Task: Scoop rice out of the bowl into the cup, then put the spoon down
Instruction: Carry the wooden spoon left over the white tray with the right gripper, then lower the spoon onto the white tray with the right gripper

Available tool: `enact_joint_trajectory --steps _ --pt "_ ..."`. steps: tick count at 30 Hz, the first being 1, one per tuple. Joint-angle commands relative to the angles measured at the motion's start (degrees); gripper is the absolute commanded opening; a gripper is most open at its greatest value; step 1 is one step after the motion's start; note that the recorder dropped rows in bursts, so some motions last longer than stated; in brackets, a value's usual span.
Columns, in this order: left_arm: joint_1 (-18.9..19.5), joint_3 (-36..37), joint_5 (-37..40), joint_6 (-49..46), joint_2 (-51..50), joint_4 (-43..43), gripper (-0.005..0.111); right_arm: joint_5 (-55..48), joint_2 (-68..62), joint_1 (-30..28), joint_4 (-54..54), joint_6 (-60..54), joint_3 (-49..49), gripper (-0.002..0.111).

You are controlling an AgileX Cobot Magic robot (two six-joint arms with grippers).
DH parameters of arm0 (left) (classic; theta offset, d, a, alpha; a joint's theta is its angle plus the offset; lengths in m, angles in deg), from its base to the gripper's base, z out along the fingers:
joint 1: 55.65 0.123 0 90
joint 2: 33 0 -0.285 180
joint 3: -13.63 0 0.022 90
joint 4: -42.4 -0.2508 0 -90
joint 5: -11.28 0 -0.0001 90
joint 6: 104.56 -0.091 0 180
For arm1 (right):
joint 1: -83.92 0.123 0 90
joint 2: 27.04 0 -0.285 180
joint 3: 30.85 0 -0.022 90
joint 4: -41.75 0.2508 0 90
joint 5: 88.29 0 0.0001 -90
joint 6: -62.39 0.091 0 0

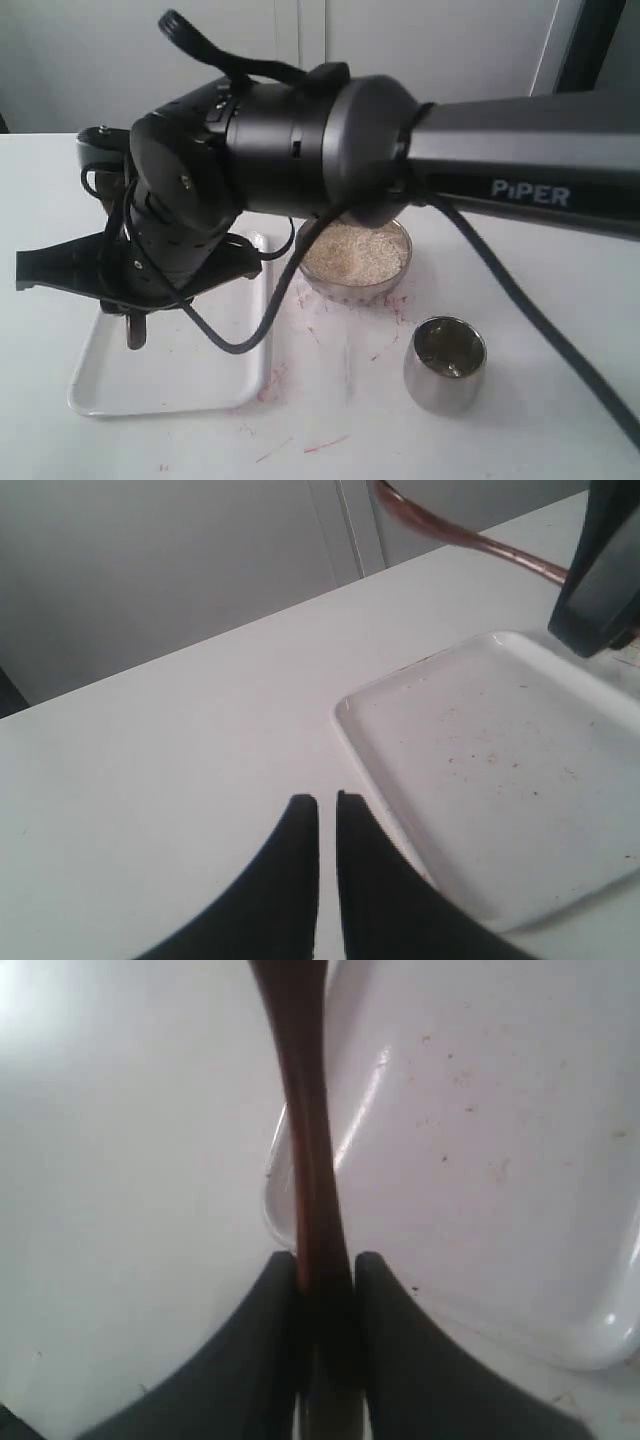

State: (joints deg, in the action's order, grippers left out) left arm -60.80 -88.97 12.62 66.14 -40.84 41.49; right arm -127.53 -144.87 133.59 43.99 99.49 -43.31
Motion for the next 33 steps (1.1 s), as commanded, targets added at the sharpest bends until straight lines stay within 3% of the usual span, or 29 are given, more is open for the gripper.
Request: enact_joint_trajectory --steps 1,33 --pt "-0.2 -0.2 -0.1 0.1 0.1 0.4 0.014 1.2 -1.8 0.1 1.0 0.7 -0.5 0.000" --pt "-0.2 -0.2 -0.1 0.1 0.1 0.4 0.014 5.2 -10.2 -2.8 -2.2 10.3 -0.5 0.000"
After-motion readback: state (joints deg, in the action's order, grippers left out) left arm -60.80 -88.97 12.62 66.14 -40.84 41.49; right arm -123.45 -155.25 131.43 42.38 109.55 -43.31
